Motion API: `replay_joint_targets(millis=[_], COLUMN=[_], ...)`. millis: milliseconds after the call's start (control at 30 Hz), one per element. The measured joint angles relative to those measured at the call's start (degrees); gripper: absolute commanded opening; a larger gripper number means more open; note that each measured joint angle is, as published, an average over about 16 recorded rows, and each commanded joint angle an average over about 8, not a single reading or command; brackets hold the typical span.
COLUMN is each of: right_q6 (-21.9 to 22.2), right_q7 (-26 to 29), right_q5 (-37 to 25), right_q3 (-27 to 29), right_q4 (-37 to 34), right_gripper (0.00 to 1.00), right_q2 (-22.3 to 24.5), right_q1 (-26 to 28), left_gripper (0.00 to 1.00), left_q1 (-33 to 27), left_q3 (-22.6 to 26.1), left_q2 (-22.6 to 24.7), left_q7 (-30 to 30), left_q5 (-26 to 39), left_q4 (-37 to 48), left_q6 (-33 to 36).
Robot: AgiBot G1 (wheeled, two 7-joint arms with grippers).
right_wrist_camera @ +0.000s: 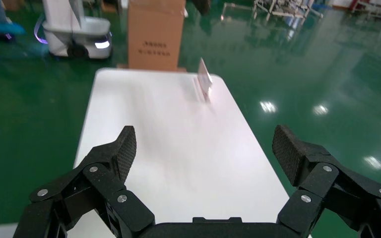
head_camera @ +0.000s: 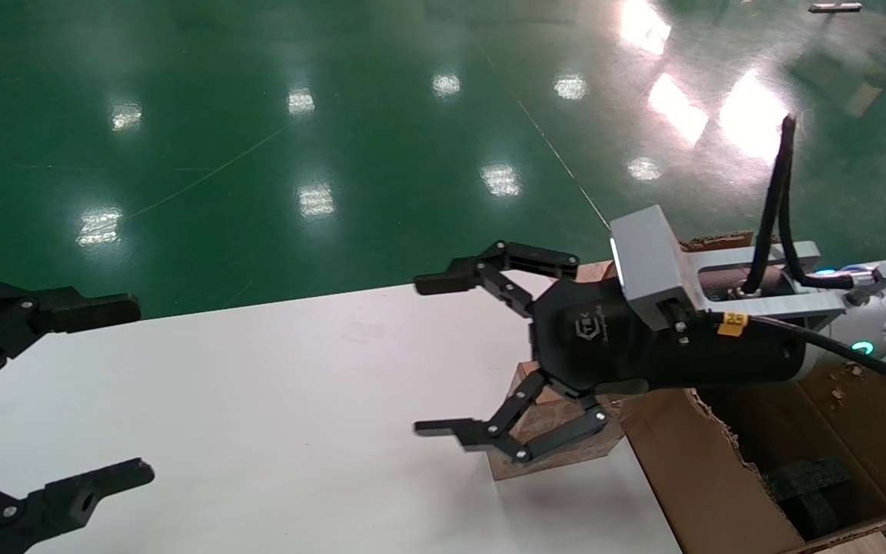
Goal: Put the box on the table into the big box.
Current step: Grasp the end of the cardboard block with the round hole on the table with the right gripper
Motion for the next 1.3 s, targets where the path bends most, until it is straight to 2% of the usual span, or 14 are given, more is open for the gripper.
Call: replay_joint_targets(millis=[433,700,1000,1300], right_q6=[-0.5,-0.3,-0.6,-0.8], right_q7=[-11.8,-17.2,-20.0,-20.0], right_q5=[-4.7,-7.6,-8.0,-4.7], right_q3=[-8.7,-13.0,-16.9,-20.3], right_q4=[-15.2,-24.4,-31.5,-33.8], right_gripper=[1.00,1.00,1.00,1.00], right_q2=[0.9,0.5,1.1,2.6], right_q1=[7.0,9.9,10.7,9.4], left_gripper=[0.00,0.00,0.00,0.00], left_q1=[0.0,0.0,0.0,0.0], left_q3=[0.1,0.1,0.1,0.2], left_q2=[0.0,0.0,-0.1,-0.1], left_q7=[0.0,0.0,0.1,0.1], left_q5=[0.0,-0.1,-0.1,-0.1], left_q4=[0.0,0.0,0.0,0.0], left_q6=[0.0,0.0,-0.1,-0.1])
